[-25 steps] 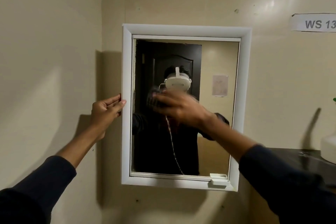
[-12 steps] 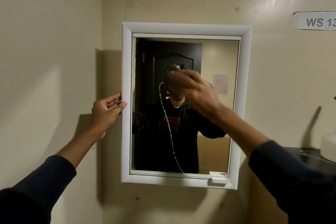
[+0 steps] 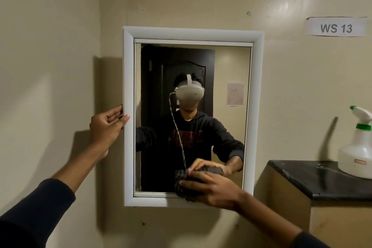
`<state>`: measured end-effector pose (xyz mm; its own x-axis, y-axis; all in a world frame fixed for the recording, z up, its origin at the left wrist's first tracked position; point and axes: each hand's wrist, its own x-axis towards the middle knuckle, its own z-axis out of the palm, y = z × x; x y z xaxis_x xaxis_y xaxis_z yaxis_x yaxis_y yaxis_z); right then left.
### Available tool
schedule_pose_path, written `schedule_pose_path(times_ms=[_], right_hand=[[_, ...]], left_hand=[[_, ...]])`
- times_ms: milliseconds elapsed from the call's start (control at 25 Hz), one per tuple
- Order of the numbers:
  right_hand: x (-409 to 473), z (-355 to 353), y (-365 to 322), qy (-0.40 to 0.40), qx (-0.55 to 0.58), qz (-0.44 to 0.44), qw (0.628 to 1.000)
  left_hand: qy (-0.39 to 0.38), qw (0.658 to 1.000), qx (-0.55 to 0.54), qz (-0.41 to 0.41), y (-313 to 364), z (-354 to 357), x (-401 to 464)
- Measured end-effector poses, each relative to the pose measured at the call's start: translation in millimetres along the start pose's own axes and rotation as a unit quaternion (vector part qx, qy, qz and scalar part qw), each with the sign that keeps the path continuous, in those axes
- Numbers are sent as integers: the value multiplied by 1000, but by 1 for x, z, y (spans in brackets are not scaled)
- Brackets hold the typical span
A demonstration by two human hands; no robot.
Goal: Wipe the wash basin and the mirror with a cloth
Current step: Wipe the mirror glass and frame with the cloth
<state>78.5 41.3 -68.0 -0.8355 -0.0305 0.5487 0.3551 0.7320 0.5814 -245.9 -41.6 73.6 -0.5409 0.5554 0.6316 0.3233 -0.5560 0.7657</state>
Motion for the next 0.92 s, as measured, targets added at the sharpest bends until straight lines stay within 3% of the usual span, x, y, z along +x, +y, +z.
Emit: schedule_pose_path(times_ms=[200, 360, 440, 640, 800, 920], right_hand=[[83, -108, 104, 94, -100, 24, 990], [133, -194, 193, 187, -186, 157, 952], [139, -207, 203, 201, -198, 176, 943], [88, -161, 152, 155, -134, 156, 966], [5, -88, 77, 64, -70, 25, 995], [-58, -43, 34, -16, -57, -1, 998]], left_hand=[[-5, 1000, 5, 4, -2, -1, 1], [0, 1000, 15, 20, 0, 0, 1], [-4, 1000, 13, 24, 0, 0, 2], [-2, 1000, -6, 21, -4, 0, 3], [-4, 1000, -14, 17, -3, 2, 1], [3, 1000, -9, 20, -1, 4, -1]])
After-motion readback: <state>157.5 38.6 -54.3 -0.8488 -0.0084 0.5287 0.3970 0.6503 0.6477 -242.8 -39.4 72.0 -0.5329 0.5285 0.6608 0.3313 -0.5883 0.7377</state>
